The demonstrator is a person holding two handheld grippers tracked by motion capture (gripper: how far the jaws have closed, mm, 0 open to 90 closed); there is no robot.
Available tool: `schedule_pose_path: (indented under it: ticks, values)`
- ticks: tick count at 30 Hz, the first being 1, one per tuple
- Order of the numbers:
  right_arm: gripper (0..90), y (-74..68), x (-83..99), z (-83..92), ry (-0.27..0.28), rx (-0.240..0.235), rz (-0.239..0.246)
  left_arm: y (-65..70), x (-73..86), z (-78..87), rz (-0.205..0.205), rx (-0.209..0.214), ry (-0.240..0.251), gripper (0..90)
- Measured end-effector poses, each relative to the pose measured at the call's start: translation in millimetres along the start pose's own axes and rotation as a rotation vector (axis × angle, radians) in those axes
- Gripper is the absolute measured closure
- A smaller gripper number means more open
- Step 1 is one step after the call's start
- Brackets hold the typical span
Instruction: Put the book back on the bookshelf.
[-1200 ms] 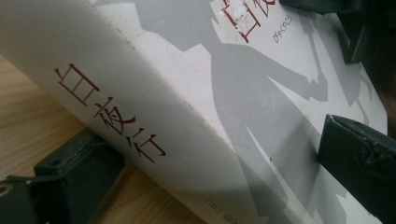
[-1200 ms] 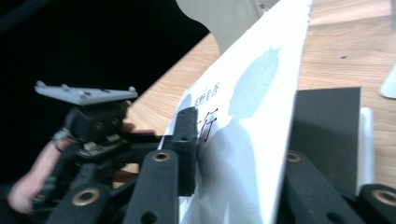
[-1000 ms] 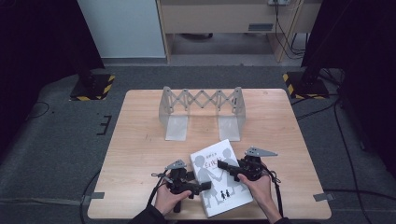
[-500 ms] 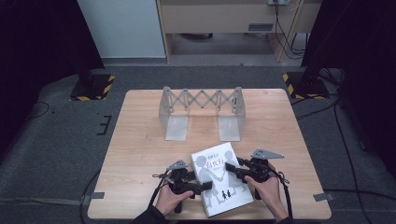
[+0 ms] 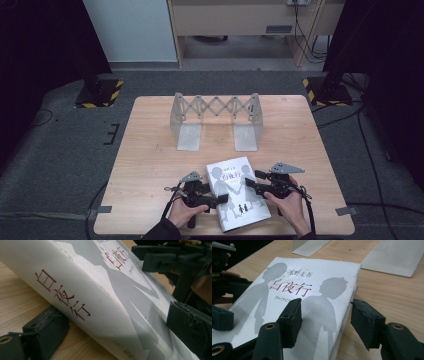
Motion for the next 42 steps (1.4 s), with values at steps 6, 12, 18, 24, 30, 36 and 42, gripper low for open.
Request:
schedule_pose_path:
  ticks: [6, 12, 18, 24, 30, 36, 42]
  values:
    - [42.6, 0.8, 2.3, -0.9, 0.001, -0.006, -0.014, 0.2, -0.1, -0.2, 0.004, -0.008, 0.004, 4.4]
    - [42.8, -1.6, 4.2, -3.6, 0.007, -0.028, -0.054, 0.9, -0.4, -1.3, 0.005, -0.019, 0.007, 3.5]
    - [43.0, 0.1, 5.4, -4.0, 0.010, -0.034, -0.062, 3.1, -0.3, -3.6, -0.012, -0.028, -0.005, 0.0]
    - [42.7, -0.1, 5.5, -4.4, 0.009, -0.037, -0.074, 3.3, -0.7, -4.8, -0.012, -0.046, -0.002, 0.0]
    - [42.1, 0.3, 5.2, -5.5, 0.017, -0.036, -0.086, 1.3, -2.8, -7.1, -0.004, -0.058, 0.004, 0.0]
    - [41.4, 1.2, 5.6, -6.4, 0.020, -0.035, -0.101, -1.1, -4.2, -6.5, 0.001, -0.054, 0.010, 1.3]
    - [41.7, 1.7, 5.7, -6.8, 0.020, -0.037, -0.108, -3.7, -4.9, -4.2, 0.032, -0.062, 0.023, 6.0]
Point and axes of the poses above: each handheld gripper's, and its own axes: z roughly backward along the jaws, x roughly out of its underside, y roughly to its right, the point moved 9 cm from there along -z, roughly forward along the jaws, and after that the axes turned 10 degrees about -z, right-handed, at the moved point
